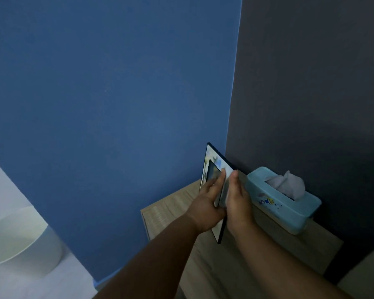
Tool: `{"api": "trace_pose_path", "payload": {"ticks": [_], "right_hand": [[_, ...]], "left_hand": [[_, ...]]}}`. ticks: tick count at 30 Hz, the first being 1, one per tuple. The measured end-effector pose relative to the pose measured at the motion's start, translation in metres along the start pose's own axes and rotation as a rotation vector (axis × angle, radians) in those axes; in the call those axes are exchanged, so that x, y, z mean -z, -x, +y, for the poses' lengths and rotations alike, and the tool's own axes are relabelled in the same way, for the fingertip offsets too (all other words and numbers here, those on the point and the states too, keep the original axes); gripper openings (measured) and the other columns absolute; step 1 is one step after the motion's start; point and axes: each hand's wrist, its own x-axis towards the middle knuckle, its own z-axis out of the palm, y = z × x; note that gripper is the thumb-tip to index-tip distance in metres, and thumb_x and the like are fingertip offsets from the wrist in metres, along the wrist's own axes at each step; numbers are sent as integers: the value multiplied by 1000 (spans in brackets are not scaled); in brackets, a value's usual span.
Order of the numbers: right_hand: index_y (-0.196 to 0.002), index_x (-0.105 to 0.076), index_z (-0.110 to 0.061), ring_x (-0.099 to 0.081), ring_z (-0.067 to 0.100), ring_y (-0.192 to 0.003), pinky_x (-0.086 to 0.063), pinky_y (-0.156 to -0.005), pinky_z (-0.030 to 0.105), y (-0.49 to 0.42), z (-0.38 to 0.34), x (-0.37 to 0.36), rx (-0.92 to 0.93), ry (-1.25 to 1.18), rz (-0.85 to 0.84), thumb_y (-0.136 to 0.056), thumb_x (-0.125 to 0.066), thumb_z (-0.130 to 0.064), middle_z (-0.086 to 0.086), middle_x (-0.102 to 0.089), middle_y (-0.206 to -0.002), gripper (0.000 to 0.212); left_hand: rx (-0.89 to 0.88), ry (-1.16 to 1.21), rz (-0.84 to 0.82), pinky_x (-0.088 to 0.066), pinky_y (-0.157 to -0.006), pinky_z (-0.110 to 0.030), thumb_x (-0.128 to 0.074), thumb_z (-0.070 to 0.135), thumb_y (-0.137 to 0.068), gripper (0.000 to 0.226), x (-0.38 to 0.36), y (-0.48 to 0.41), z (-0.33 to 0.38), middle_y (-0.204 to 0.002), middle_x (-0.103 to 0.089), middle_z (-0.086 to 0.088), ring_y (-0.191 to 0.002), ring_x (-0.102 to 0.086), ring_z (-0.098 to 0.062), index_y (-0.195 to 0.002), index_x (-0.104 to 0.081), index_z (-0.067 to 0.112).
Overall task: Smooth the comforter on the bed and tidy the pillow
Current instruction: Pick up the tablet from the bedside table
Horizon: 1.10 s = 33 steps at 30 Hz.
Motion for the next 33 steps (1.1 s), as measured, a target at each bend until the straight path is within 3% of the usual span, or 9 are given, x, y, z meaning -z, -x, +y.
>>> {"api": "trace_pose_path", "payload": {"ticks": [3, 7, 9, 11, 13, 14, 18, 24, 33], "right_hand": [[-80, -63, -33, -62, 12, -90, -50, -91, 42, -5, 7, 9, -83, -122, 72, -91, -40, -59, -9, -65, -92, 37], [-101, -65, -28, -63, 25, -100, -48, -93, 49, -10, 16, 24, -257, -299, 81, -67, -52, -79, 4, -67, -108, 63], [-107, -63, -26, -64, 26, -95, -49, -90, 46, -12, 21, 31, -285, -351, 124, -67, -52, -80, 5, -68, -103, 68], [-118, -61, -22, -66, 30, -98, -50, -90, 47, -16, 27, 39, -300, -397, 105, -52, -58, -85, 9, -69, -107, 92], [-124, -59, -23, -64, 32, -107, -46, -96, 50, -16, 32, 42, -333, -411, 60, -36, -62, -89, 11, -68, -118, 110], [-123, -60, -25, -63, 33, -109, -44, -98, 51, -17, 35, 44, -338, -426, 56, -35, -62, -89, 10, -67, -119, 109], [-119, -63, -32, -55, 29, -119, -37, -106, 52, -17, 48, 51, -341, -433, 144, -38, -61, -90, 4, -61, -130, 100], [-130, -54, -34, -53, 30, -121, -38, -103, 54, -11, 60, 57, -367, -445, 166, -44, -61, -90, 2, -57, -133, 103], [-132, -51, -38, -50, 30, -121, -40, -100, 52, -12, 67, 63, -367, -469, 216, -38, -59, -92, -2, -53, -136, 109]], "left_hand": [[31, 35, -37, -42, -108, -40, -65, 27, -79, 93, -3, 0, 5, -157, -14, 5, -143, -22, -16, -130, -1, 71], [-3, -39, -146, -41, -108, -44, -66, 25, -84, 89, -7, -3, -6, -157, -19, 7, -140, -29, -21, -136, -8, 66], [13, 24, -212, -44, -105, -43, -64, 26, -87, 85, -9, -4, -12, -155, -24, 9, -131, -43, -20, -138, -8, 64], [76, 142, -218, -48, -98, -30, -56, 28, -93, 75, -8, -6, -13, -147, -34, 14, -121, -53, -14, -139, -8, 62], [129, 221, -149, -43, -88, -10, -47, 34, -98, 62, -5, -8, -13, -138, -40, 17, -121, -48, -7, -143, -11, 55], [152, 243, -81, -39, -92, -9, -43, 36, -99, 57, -3, -10, -14, -140, -39, 15, -125, -41, -5, -145, -13, 50], [283, 374, 120, -18, -117, -33, -32, 42, -100, 56, 2, -26, -25, -159, -17, 4, -145, -18, -15, -150, -8, 35], [435, 391, 72, -15, -120, -44, -24, 58, -96, 64, 0, -41, -32, -159, -18, 0, -146, -18, -22, -151, -15, 27], [433, 363, 92, -20, -117, -37, -29, 57, -96, 62, -6, -37, -33, -155, -31, -1, -142, -28, -20, -147, -32, 23]]}}
